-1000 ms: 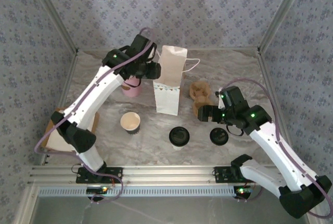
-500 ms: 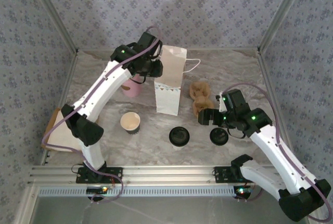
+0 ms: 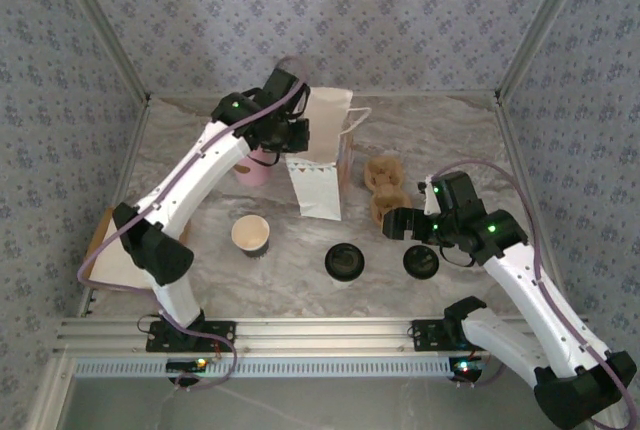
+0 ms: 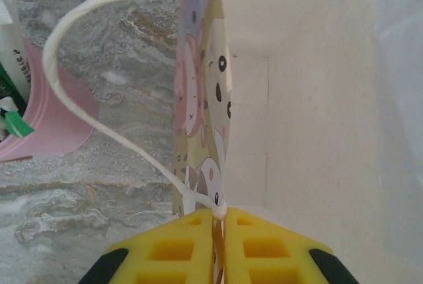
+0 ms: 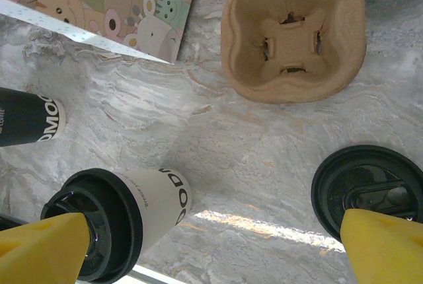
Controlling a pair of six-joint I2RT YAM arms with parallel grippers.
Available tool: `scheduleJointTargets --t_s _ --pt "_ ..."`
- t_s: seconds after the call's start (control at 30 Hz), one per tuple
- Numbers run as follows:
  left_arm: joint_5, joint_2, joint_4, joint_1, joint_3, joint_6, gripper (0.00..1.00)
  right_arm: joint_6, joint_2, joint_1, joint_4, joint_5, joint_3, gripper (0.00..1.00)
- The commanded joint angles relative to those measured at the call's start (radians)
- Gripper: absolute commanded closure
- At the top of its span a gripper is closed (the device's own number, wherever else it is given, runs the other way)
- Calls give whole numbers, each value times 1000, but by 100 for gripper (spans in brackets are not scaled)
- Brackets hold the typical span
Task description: Pack the takeout coffee
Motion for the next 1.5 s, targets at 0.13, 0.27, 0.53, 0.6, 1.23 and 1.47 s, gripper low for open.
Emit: scheduleJointTargets --t_s 0.13,0.27,0.53,0.6,1.23,1.47 --pt "-102 -96 -35 -17 -12 -53 94 -24 -1 -17 -22 -37 21 0" --pt "-152 -140 -40 -26 -60 -86 96 -19 11 -19 -16 -44 31 0" --pt "-162 -260 71 -33 -247 -204 96 -8 67 -23 -10 -24 54 0" --pt "-155 -285 98 -35 -281 -232 95 -15 90 -25 -13 -11 72 0" --pt "-90 -461 200 -35 -458 -257 41 -142 473 -18 37 167 262 31" --pt "-110 -609 241 -62 -565 -182 16 -198 657 -19 23 191 392 38"
